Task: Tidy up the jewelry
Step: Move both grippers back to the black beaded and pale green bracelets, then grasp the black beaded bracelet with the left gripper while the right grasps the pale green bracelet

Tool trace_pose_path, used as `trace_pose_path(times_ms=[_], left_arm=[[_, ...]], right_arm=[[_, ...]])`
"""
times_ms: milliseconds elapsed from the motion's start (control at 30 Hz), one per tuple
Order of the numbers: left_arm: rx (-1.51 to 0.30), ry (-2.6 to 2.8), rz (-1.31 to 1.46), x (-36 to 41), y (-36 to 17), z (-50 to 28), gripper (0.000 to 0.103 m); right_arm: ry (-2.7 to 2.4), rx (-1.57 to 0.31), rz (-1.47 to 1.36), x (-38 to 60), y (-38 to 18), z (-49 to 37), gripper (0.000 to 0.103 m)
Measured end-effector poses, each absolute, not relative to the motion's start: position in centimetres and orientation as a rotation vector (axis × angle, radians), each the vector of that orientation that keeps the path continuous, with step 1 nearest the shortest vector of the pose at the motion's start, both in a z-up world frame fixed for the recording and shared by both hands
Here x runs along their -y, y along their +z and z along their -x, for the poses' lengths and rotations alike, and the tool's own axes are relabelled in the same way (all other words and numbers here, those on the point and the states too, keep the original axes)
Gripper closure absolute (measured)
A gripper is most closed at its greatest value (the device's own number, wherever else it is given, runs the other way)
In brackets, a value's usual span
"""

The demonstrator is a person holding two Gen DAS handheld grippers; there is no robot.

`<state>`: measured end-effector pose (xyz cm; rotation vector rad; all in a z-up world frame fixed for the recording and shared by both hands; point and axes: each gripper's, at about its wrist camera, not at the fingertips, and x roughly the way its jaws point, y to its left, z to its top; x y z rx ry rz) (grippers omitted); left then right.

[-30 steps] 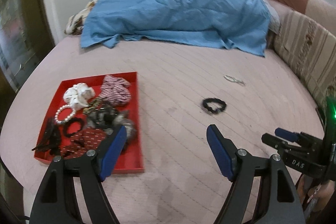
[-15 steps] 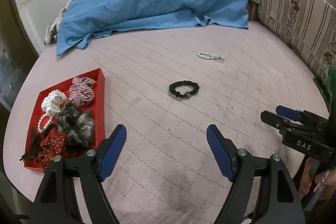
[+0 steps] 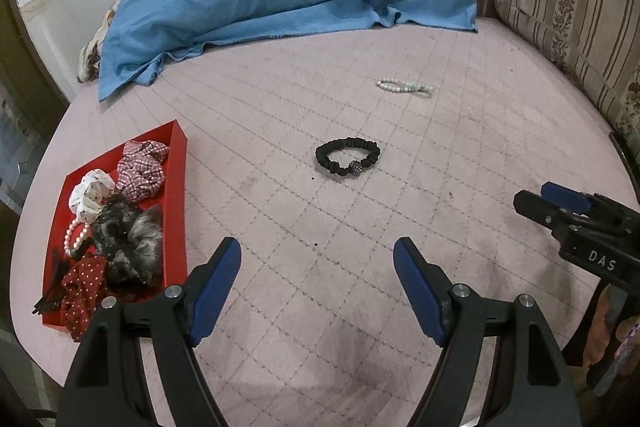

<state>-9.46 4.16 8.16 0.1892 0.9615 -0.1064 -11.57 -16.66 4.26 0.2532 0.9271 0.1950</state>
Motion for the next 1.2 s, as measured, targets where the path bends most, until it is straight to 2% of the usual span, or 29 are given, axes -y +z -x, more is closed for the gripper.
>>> trace_pose_path(times_ms=[567, 1033, 1100, 1167, 1200], left_arm=[[-1.016, -0.142, -0.166, -3.2, 5.1, 4.7, 0.025], [-1.030, -0.158, 0.005, -4.9, 3.7, -0.7, 0.025], [-1.046, -0.183, 0.063, -5.2, 3.3, -1.7, 0.028], [-1.055, -0.199, 0.087, -5.0, 3.0, -2.3, 0.042], [-1.063, -0.203, 0.093, -5.0, 2.8, -2.7, 0.045]], right_arm=[[0.190, -0.960, -0.213, 17.1, 3.6, 7.1, 0.037], [0.220, -0.910, -0.060, 15.0, 3.7, -0.3, 0.037], [0.226, -0.904, -0.044, 14.7, 3.7, -1.7, 0.037], [0.226, -0.899, -0.020, 14.3, 3.7, -2.9, 0.037], [0.229, -0.896, -0.008, 14.1, 3.7, -3.5, 0.037]])
